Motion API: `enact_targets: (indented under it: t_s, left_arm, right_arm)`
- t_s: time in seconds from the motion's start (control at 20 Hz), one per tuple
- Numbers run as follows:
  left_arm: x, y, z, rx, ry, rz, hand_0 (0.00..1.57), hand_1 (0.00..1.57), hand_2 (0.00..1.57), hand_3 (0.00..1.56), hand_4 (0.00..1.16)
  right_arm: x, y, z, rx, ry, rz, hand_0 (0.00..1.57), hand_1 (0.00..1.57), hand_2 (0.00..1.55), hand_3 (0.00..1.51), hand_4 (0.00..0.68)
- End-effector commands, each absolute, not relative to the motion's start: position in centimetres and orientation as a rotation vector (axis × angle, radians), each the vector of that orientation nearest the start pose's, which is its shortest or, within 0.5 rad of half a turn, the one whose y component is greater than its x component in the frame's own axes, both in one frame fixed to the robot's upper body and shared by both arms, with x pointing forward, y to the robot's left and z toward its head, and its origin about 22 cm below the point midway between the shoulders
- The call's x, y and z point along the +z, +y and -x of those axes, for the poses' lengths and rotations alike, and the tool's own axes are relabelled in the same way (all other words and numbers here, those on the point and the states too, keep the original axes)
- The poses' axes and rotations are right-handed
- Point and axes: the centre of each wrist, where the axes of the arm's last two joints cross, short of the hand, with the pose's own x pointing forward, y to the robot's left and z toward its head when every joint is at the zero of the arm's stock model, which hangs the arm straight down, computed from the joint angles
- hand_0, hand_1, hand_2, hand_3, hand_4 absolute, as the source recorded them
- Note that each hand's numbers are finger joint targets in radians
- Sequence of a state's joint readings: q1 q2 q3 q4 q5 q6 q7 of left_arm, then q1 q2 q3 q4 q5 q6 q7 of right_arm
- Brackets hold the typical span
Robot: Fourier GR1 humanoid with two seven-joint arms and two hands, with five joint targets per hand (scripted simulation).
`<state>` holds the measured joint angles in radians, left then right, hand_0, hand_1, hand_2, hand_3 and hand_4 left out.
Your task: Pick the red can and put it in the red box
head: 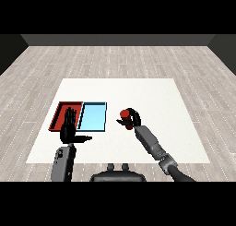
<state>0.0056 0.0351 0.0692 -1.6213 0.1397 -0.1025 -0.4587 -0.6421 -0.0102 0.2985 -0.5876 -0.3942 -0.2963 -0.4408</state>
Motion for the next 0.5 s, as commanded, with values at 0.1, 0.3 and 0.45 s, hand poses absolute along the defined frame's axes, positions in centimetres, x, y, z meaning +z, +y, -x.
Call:
enact_targets:
  t_s: [0.1,0.3,0.45]
  left_arm:
    - [1.2,25.4,-23.8,0.102,-2.088,0.117,0.00,0.00,0.00,0.00,0.00]
    - [-0.3,24.3,-23.0,0.050,-2.076,0.119,0.00,0.00,0.00,0.00,0.00]
    - [0.9,24.3,-24.7,0.035,-2.074,0.111,0.00,0.00,0.00,0.00,0.00]
  right_arm:
    - [-5.8,-13.4,-33.0,0.044,-1.670,-0.035,1.54,1.54,1.47,1.38,0.586]
    - [-0.9,-12.7,-34.5,0.018,-1.722,-0.056,1.54,1.54,1.46,1.38,0.582]
    - [-0.9,-13.5,-34.8,0.035,-1.773,-0.051,1.52,1.52,1.46,1.38,0.608]
